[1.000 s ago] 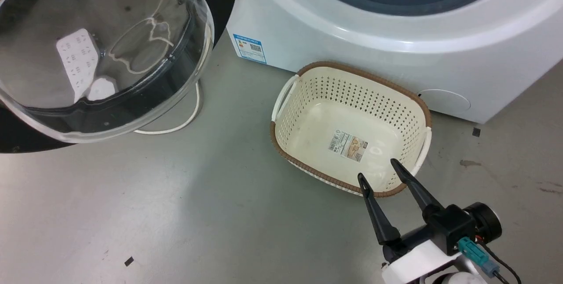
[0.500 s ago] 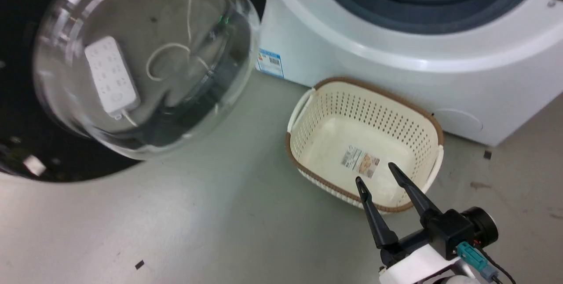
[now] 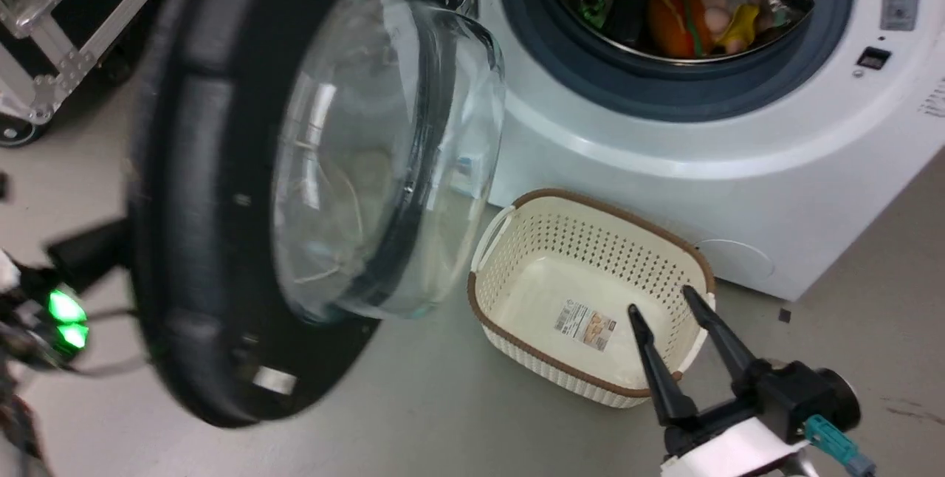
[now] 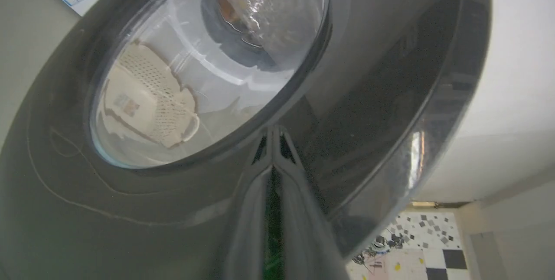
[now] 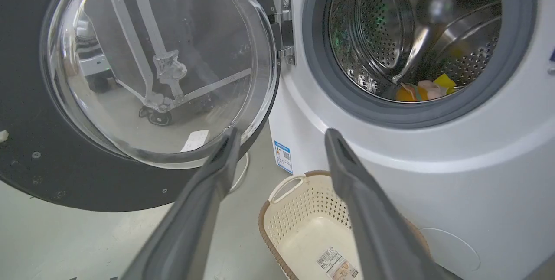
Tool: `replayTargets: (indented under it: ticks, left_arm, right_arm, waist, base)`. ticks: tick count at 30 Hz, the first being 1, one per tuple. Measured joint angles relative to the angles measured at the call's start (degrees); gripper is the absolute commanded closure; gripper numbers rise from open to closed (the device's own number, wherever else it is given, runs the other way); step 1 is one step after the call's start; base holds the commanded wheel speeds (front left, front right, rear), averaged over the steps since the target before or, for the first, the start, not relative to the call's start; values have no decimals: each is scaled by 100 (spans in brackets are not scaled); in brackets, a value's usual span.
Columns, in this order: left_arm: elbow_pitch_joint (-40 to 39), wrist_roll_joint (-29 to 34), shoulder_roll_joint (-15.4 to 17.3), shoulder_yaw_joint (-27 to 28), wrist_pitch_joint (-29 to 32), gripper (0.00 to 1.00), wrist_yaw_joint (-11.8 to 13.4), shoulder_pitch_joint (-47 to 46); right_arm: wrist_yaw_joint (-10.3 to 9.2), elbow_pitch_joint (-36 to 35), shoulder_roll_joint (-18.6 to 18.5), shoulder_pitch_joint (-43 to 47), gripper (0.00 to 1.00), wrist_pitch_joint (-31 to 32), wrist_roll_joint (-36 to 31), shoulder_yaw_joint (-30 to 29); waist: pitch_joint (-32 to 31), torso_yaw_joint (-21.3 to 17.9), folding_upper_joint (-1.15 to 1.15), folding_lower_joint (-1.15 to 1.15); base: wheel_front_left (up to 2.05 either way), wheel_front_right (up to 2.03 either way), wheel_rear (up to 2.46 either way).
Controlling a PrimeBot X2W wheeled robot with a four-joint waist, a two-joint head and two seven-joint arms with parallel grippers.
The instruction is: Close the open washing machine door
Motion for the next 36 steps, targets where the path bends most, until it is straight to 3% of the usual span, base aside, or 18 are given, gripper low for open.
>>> replayTargets:
  ticks: [1,2,3,5,8,10,11,12,14,17,18,21,23,28,30,31,35,36]
  left_arm:
    - [-243,-82,-182,-4,52,100,103,177]
    - [-675,-207,-581,-69,151,100,271,547]
    - [-675,-207,-581,-69,151,100,271,547]
    - [-1088,-267,-993,-220,229,100,375,962]
    - [-1682,-647,-1333,-636,146,100,558,1652]
    - [-1755,-789,-1332,-759,34,100,603,1781]
    - [-1830,-1293,-1313,-1183,-346,100,614,2040]
    - [-1830,-1293,-1313,-1183,-346,100,614,2040]
    - [-1825,-1879,-1328,-1726,-881,100,610,2267]
    - [-1809,-2352,-1310,-2475,-1648,100,400,2477]
    - [-1742,-2525,-1321,-2938,-2105,100,212,2504]
    - [-1644,-2713,-1338,-3326,-2548,100,97,2488]
    - [-1477,-2806,-1346,-3780,-3095,100,-59,2327]
    - [-1171,-2726,-1346,-4018,-3750,100,-196,1889]
    - [-868,-2637,-1348,-4009,-4322,100,-285,1526]
    - [-868,-2637,-1348,-4009,-4322,100,-285,1526]
    - [-426,-2626,-1347,-3973,-5035,100,-398,951]
    - [-426,-2626,-1347,-3973,-5035,100,-398,951]
  right_arm:
    - [0,-10,-1,29,0,1,9,-56]
    - [0,-13,0,83,0,1,42,-208]
    - [0,-13,0,83,0,1,42,-208]
    - [0,7,-1,119,0,0,41,-366]
    - [0,13,-1,138,0,1,41,-605]
    - [0,8,-1,138,0,0,40,-655]
    - [0,4,-1,135,0,1,-13,-742]
    - [0,4,-1,135,0,1,-13,-742]
    - [0,-1,-1,130,0,1,-29,-836]
    - [0,-7,0,118,0,0,-40,-933]
    - [0,-24,-1,107,0,0,-41,-943]
    - [0,-32,-1,98,0,0,-42,-917]
    - [0,-56,-2,44,0,0,21,-923]
    - [0,-87,0,8,0,0,187,-854]
    - [0,-96,-2,1,0,0,320,-801]
    - [0,-96,-2,1,0,0,320,-801]
    - [0,-94,-1,4,0,0,552,-742]
    - [0,-94,-1,4,0,0,552,-742]
  waist:
    - [-30,-28,0,0]
    - [-76,-79,0,1]
    - [-76,-79,0,1]
    - [-110,-137,0,1]
    - [-153,-330,0,0]
    - [-155,-389,0,1]
    - [-146,-517,0,1]
    - [-146,-517,0,1]
    - [-121,-659,0,1]
    - [-66,-903,0,1]
    - [-14,-1098,0,1]
    - [49,-1319,0,2]
    - [170,-1683,0,2]
    - [371,-2213,0,2]
    - [530,-2636,0,2]
    - [530,-2636,0,2]
    - [785,-3324,0,2]
    - [785,-3324,0,2]
  base:
    - [0,0,0]
    - [0,0,0]
    - [0,0,0]
    - [0,0,0]
    - [0,0,0]
    - [0,0,0]
    - [0,0,0]
    - [0,0,0]
    - [0,0,0]
    - [0,0,0]
    - [0,0,0]
    - [0,0,0]
    - [0,0,0]
    - [0,0,0]
    - [0,0,0]
    - [0,0,0]
    - [0,0,0]
    - [0,0,0]
